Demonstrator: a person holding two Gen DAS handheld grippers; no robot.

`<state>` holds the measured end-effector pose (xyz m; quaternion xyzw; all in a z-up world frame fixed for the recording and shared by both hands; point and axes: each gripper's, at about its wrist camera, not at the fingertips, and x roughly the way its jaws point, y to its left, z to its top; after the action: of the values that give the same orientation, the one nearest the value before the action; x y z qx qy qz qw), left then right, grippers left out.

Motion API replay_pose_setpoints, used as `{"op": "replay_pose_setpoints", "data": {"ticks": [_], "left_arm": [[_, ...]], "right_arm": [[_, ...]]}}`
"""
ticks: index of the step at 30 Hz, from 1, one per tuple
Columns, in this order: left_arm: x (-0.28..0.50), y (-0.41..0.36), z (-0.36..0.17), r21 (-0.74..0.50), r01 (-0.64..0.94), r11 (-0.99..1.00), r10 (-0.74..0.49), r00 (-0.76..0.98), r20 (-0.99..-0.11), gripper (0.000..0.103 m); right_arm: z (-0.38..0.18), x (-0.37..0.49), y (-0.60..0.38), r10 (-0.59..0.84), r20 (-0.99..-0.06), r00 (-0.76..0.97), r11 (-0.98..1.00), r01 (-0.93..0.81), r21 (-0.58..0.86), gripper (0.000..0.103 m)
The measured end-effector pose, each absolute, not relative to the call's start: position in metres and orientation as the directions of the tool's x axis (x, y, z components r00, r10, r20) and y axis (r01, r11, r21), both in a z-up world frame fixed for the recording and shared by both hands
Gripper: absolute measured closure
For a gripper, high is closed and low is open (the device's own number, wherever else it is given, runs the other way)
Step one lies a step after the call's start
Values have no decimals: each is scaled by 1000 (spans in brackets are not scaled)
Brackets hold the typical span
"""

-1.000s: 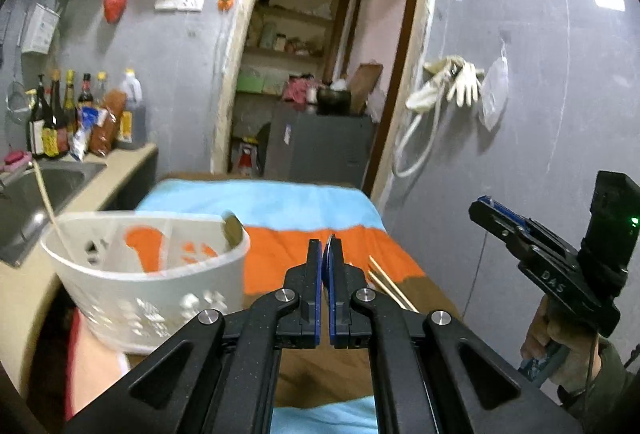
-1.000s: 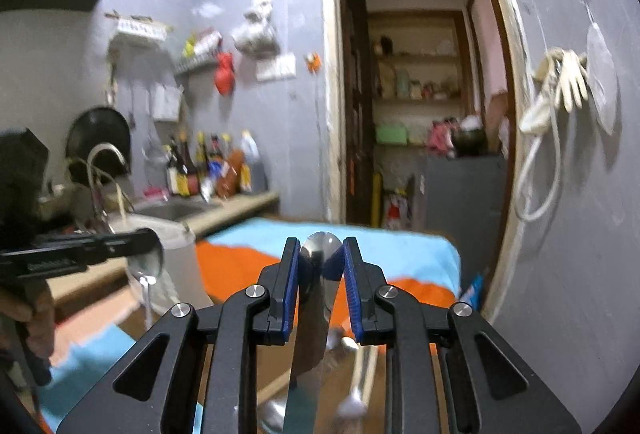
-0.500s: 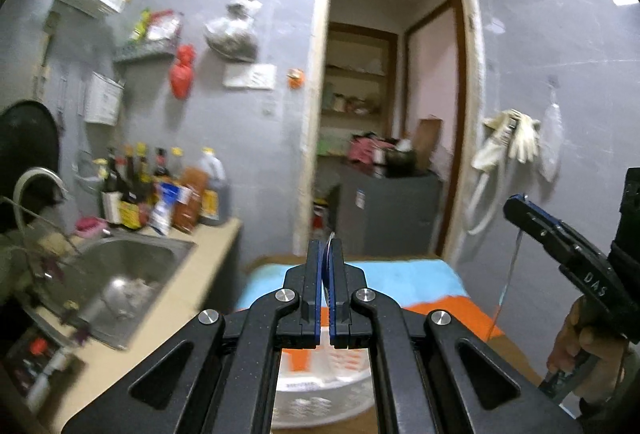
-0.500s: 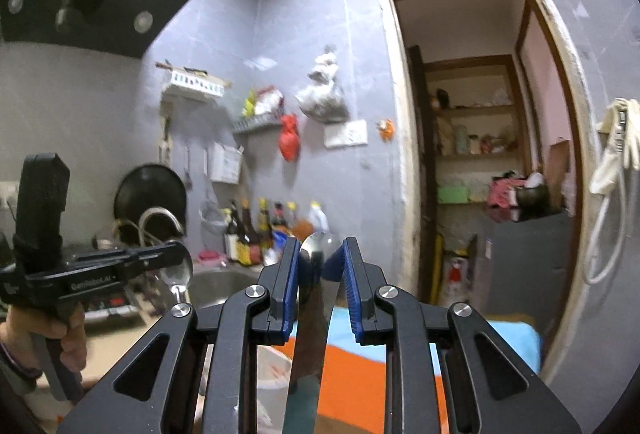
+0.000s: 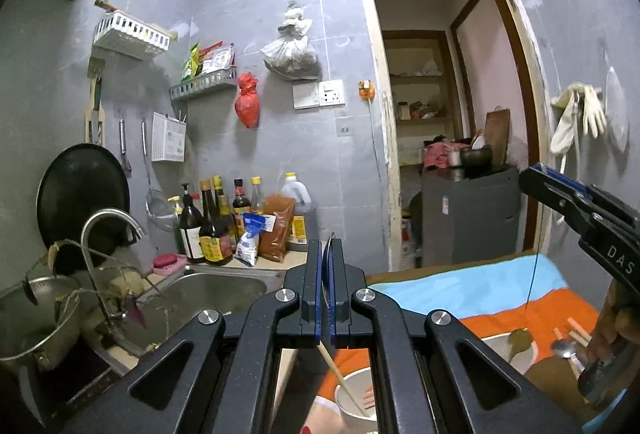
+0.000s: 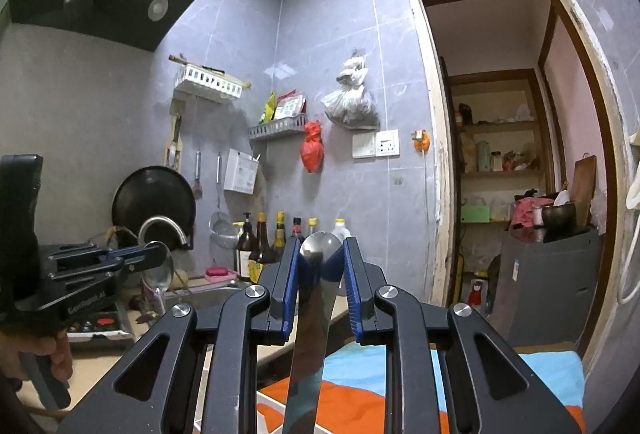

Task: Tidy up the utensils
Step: 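Lift both held utensils and lower them into the white caddy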

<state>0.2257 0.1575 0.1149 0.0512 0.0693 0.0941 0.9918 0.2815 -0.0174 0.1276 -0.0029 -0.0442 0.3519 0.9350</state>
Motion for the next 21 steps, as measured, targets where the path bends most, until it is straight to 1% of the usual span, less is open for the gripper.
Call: {"op": "replay_pose_setpoints", "data": {"ticks": [7, 13, 17, 21], "left_arm": [[241, 146, 83, 195, -206, 959, 233, 964, -126, 102], [249, 142, 59, 215, -206, 955, 239, 960, -143, 102], [252, 140, 48, 203, -184, 962, 222, 958, -184, 102], [253, 144, 45, 137, -144, 980, 174, 957, -233, 102]], "right_arm": [[103, 296, -9, 649, 41, 760, 761, -648, -40, 84], [84, 303, -10, 655, -3, 756, 755, -655, -25, 84], [76, 305, -11, 659, -24, 752, 752, -659, -24, 84], [69, 307, -11, 659, -51, 751, 751, -660, -14, 84]]}}
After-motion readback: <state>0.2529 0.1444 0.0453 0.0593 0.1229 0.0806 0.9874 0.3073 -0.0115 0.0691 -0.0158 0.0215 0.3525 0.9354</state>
